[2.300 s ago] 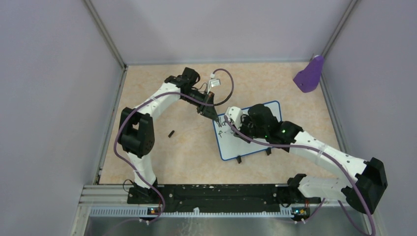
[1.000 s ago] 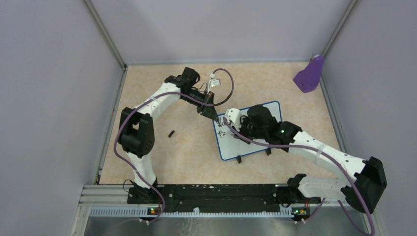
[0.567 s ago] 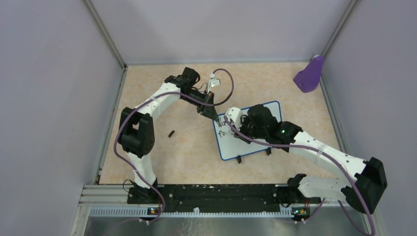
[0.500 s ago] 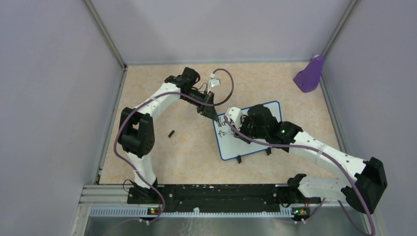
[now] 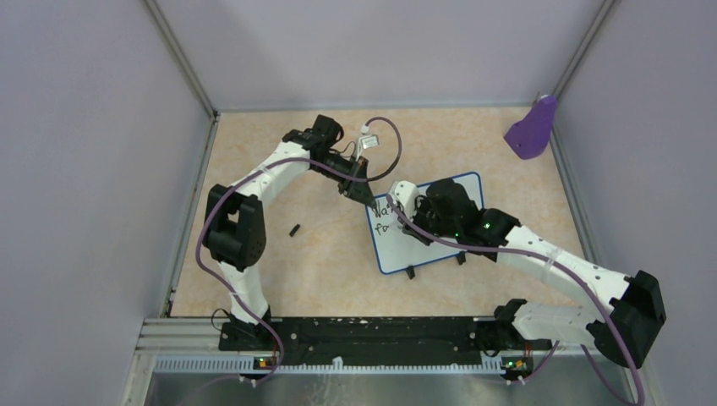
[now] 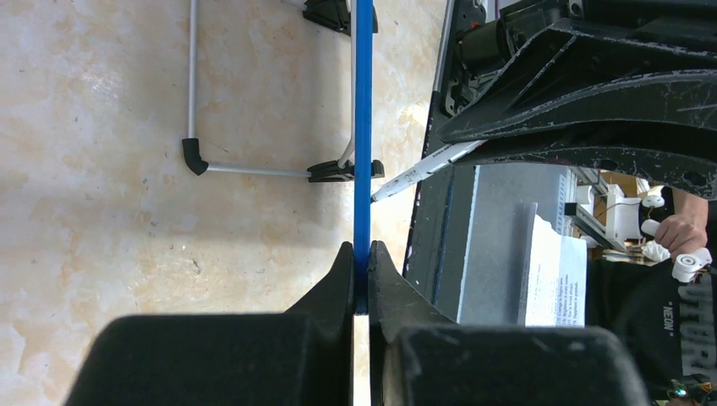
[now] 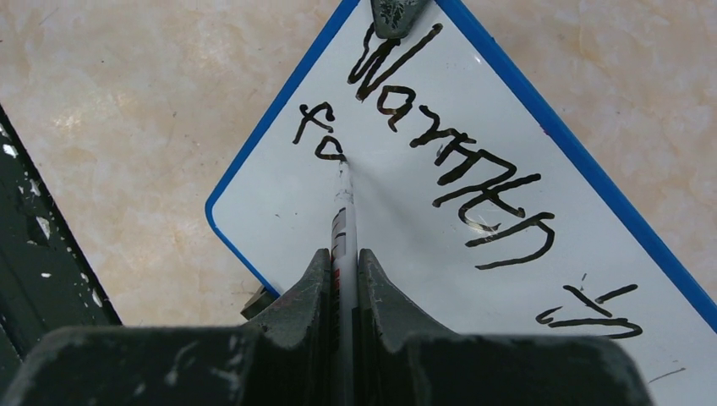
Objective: Write a sentence on the whiteboard
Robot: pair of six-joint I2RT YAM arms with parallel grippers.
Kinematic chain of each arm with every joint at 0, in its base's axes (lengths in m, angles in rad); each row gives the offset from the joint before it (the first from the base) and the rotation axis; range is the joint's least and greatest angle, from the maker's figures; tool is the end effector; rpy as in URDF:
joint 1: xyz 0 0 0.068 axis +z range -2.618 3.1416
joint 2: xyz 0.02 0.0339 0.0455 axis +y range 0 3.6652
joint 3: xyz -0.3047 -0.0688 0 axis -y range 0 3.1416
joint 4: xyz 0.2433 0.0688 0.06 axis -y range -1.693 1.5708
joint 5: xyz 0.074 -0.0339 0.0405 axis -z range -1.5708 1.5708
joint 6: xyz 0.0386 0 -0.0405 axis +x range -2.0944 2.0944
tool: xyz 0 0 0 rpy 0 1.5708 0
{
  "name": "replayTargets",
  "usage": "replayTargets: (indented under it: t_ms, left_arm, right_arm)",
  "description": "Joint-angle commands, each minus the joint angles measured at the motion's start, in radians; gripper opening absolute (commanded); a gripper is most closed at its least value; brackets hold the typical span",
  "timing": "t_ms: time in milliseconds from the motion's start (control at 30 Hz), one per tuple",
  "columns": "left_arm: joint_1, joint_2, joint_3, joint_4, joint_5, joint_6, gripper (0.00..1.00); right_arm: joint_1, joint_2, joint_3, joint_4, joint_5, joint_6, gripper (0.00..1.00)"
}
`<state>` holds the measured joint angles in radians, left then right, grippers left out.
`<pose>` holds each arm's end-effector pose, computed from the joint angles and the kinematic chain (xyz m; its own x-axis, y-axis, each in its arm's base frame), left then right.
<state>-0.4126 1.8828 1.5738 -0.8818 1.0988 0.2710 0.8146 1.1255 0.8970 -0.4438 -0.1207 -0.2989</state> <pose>0.3504 -0.1909 0.3016 -0.6899 0.4348 -0.5788 0.6950 0.1740 -0.6976 0.1525 0.1685 0.3219 -0.1767 -0.6134 -0.7698 -0.8777 0.4521 -0.1587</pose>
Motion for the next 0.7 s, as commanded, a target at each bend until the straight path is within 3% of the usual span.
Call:
replayTargets:
  t_ms: [0,400,667]
  left_arm:
    - [0.008,0.006,0.029,-0.001,-0.011,0.011,0.0]
    - [0.008,0.002,0.025,-0.003,-0.015,0.016,0.0]
    - [0.008,0.005,0.025,0.0,-0.014,0.014,0.0]
  right_arm:
    - [-0.023,-0.009,0.019,0.063,0.088,0.017,0.0]
    - [-0.021,0.006,0.002,-0.007,-0.039,-0.041,0.0]
    - [-0.021,0.006,0.004,-0.041,-0.042,-0.065,0.0]
